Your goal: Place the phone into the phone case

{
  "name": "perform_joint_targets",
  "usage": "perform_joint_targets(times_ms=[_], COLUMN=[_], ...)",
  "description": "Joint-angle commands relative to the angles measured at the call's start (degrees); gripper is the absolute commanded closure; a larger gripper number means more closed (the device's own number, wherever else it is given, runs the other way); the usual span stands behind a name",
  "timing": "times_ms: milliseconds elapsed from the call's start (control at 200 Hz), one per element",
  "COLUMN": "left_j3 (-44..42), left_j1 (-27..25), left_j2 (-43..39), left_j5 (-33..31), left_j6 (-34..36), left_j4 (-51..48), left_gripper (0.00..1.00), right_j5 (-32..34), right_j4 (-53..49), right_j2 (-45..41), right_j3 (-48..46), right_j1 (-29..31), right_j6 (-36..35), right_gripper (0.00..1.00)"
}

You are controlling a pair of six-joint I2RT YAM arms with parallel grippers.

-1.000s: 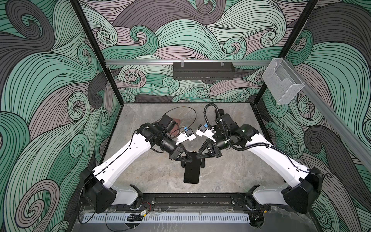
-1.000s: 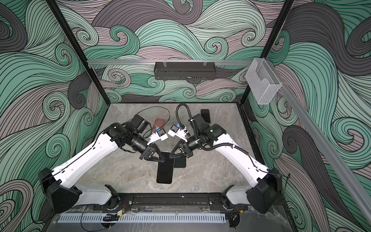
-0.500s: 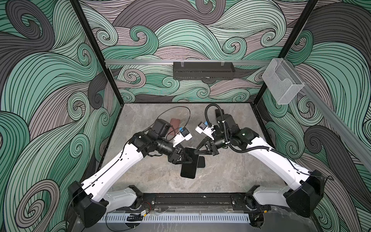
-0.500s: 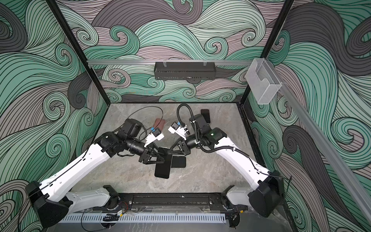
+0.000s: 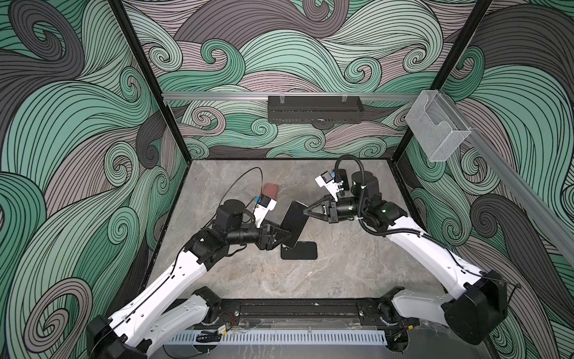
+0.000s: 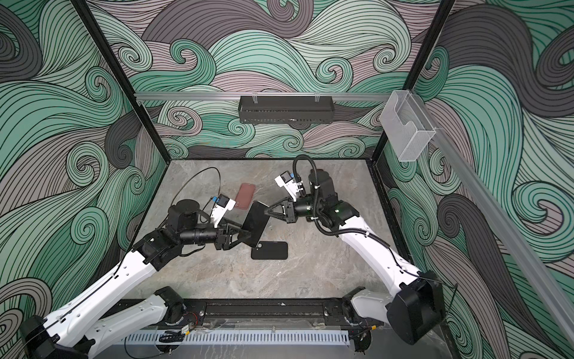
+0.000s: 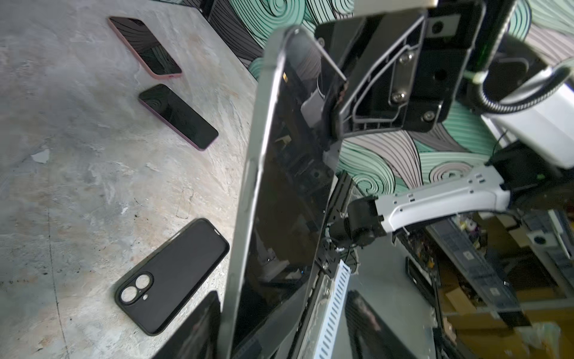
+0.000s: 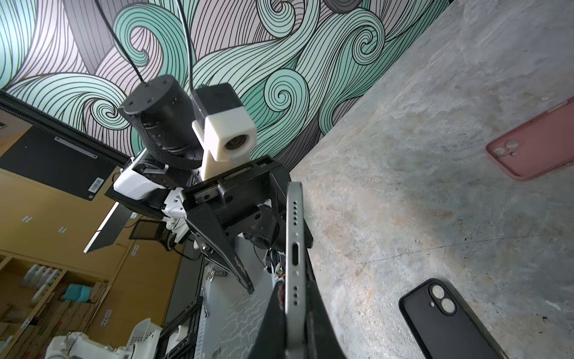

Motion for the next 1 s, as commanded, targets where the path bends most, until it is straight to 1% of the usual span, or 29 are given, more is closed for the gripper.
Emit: perform_joint_targets(times_ms=[0,70,215,380,515,630,685,861,996], left_j3=[-2.3,-3.8,-5.4,-6.0,-5.8,-5.4,-5.3,-4.3,-1.7], left_j1=[0.6,0.7,0.9,1.0,1.2,1.2,1.3,1.6,1.7], left_j2=[-2.0,-2.1,-2.0,-1.8,-2.0,-2.2,-2.3,-2.2,-1.9], left_j5=[-2.5,-2.4,-2.2,-1.9,-1.8,-1.7,-1.4,2.7,8.8], left_j6=[-7.7,-9.7,-12.8,-14.7,-15.2,-15.4,-15.4,-14.0,-10.3], left_j4=[11.6,14.7,18.7,22.0,23.0,23.3,23.2,20.6,14.6], left_gripper=[0.35,0.38,0.57,0.7,0.83,0.95,1.0,1.0,1.0], right_j5=[0.2,0.8,1.9,3.1,3.2,2.9,1.9,-4.4,-8.7], right_j4=[11.8,13.2,18.5,22.4,23.3,21.8,20.3,9.3,-0.2], right_j2=[-2.4,-2.8,-3.8,-4.0,-3.8,-3.8,-4.1,-4.9,-5.3], right_j3=[-0.2,-0.5,-2.1,-3.9,-4.9,-5.7,-6.0,-4.6,-1.1], right_j1=[-0.5,-0.9,-1.6,-1.7,-1.7,-1.8,-1.8,-2.7,-4.0], right_j6=[6.6,7.7,11.4,14.1,14.6,12.9,11.1,0.5,-6.8], right_gripper=[1.0,1.0,1.0,1.0,1.0,1.0,0.94,0.69,0.61])
